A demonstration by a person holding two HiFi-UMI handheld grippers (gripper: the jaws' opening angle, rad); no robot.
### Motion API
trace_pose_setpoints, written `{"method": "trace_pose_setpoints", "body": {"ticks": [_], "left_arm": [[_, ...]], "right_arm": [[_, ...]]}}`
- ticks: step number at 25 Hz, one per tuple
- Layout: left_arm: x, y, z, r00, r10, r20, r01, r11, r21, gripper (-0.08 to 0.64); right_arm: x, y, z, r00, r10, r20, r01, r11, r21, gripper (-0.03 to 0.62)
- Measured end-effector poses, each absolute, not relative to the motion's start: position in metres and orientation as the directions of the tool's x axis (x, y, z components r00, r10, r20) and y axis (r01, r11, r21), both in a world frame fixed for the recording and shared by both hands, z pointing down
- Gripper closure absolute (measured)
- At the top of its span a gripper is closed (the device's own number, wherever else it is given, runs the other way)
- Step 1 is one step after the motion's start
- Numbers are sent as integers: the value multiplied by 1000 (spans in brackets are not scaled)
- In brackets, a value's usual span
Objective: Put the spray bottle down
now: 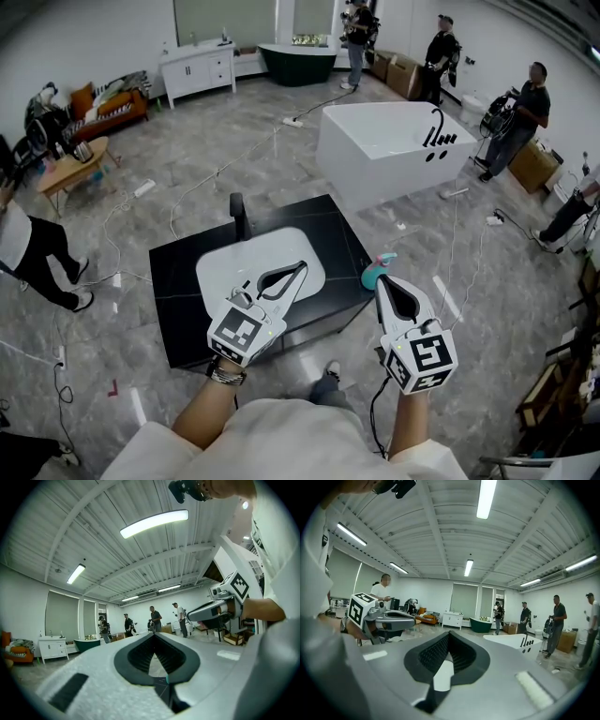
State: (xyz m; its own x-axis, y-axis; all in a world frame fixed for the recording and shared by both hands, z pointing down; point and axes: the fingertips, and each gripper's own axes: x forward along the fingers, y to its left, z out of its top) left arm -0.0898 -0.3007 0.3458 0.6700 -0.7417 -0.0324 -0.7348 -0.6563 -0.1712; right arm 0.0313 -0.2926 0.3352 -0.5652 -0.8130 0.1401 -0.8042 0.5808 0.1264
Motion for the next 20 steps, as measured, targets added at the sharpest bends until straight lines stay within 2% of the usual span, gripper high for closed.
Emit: {"method": "trace_pose_setpoints", "body": {"ticks": [20], "left_arm": [[-74,-299,351,689,-725,-10,-714,-676,-181,557]], "right_arm": [[45,-291,344,-547,-824,148,-818,564,115,586]]}}
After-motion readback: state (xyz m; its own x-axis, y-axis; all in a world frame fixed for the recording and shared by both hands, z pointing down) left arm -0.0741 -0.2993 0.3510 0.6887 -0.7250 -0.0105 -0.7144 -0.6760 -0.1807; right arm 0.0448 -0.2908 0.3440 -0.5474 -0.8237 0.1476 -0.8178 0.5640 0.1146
